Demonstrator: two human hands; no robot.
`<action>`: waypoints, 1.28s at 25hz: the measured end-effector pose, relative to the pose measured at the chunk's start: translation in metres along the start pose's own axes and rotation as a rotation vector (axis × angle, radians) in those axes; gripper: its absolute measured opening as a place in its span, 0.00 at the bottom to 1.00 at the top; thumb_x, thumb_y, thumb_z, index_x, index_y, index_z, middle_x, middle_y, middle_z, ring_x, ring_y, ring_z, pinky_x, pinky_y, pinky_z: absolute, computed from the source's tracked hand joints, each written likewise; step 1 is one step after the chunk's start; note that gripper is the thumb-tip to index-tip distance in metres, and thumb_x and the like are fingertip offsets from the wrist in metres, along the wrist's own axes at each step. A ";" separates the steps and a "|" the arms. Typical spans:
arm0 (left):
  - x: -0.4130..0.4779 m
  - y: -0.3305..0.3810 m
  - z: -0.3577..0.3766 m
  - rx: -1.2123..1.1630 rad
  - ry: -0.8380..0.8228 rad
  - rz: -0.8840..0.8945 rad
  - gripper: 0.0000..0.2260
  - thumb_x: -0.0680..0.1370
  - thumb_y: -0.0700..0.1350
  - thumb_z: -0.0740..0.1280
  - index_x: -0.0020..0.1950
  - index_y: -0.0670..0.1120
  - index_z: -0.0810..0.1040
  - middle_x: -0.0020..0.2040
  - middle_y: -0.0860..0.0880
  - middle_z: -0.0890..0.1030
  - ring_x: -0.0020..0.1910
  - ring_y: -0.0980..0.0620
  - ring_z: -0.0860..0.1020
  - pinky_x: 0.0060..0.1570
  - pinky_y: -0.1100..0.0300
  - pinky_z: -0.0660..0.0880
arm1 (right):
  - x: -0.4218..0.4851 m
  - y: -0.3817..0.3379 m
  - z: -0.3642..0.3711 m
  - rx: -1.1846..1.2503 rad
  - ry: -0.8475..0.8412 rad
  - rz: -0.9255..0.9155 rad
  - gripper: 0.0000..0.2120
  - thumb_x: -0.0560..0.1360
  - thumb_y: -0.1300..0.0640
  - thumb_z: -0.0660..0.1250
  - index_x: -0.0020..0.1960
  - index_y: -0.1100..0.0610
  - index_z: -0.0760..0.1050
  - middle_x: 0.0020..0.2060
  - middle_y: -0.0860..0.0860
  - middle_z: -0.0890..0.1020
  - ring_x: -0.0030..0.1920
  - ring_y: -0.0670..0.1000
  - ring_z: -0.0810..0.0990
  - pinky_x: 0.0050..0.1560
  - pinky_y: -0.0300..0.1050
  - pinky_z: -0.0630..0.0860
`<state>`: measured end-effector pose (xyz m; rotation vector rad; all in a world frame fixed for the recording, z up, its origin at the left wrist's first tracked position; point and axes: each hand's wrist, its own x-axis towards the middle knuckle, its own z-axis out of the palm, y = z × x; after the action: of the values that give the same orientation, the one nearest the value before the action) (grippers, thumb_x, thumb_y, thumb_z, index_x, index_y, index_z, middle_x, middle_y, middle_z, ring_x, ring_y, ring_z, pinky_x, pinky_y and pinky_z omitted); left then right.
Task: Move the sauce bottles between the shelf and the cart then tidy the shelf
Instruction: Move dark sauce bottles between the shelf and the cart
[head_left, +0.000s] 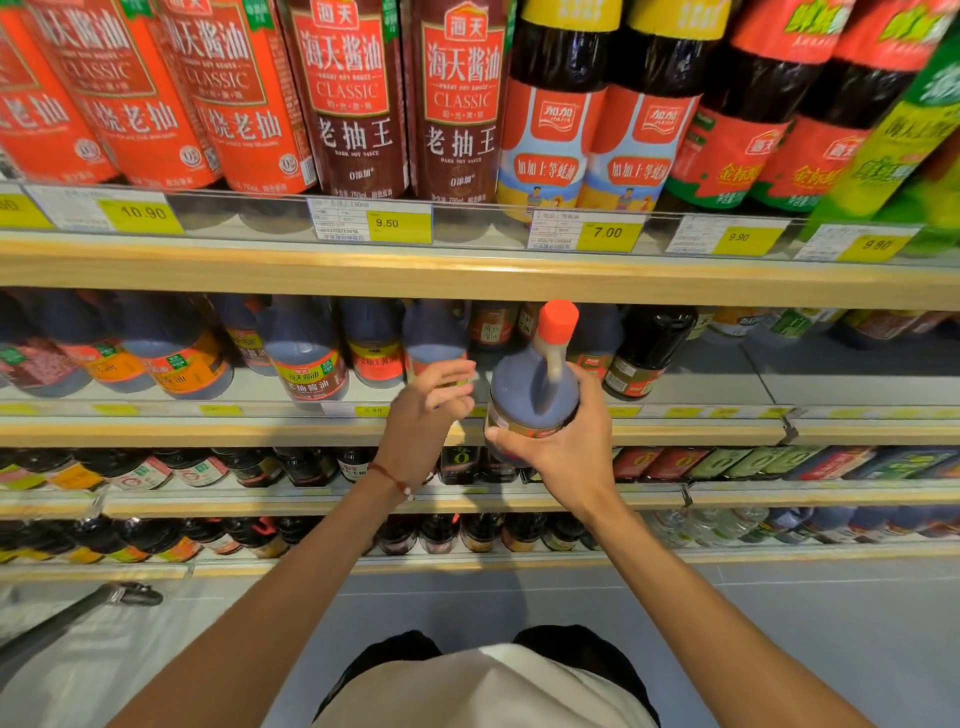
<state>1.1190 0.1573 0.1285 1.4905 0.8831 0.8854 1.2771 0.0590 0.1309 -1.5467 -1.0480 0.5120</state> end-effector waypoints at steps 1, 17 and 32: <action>-0.003 0.004 0.001 -0.053 -0.160 -0.048 0.24 0.71 0.46 0.69 0.67 0.47 0.75 0.63 0.48 0.80 0.64 0.50 0.77 0.63 0.52 0.75 | -0.002 -0.001 -0.001 -0.006 -0.026 0.002 0.43 0.59 0.53 0.88 0.68 0.52 0.70 0.61 0.49 0.77 0.61 0.46 0.79 0.58 0.40 0.78; -0.008 0.012 0.030 0.199 -0.165 0.170 0.35 0.64 0.53 0.81 0.68 0.53 0.72 0.64 0.57 0.77 0.65 0.57 0.75 0.62 0.58 0.75 | 0.007 0.017 -0.032 -0.289 -0.313 -0.218 0.33 0.79 0.62 0.72 0.78 0.60 0.60 0.67 0.55 0.66 0.67 0.45 0.65 0.70 0.32 0.62; 0.079 -0.059 0.055 0.442 0.018 0.263 0.14 0.73 0.45 0.74 0.52 0.52 0.71 0.47 0.50 0.76 0.47 0.55 0.74 0.48 0.67 0.71 | 0.070 0.077 0.016 -0.365 0.108 -0.199 0.24 0.72 0.74 0.68 0.66 0.61 0.71 0.55 0.53 0.70 0.52 0.48 0.70 0.50 0.39 0.69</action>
<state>1.1997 0.2101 0.0699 2.0190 0.9506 0.9330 1.3257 0.1292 0.0692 -1.7402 -1.2438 0.0994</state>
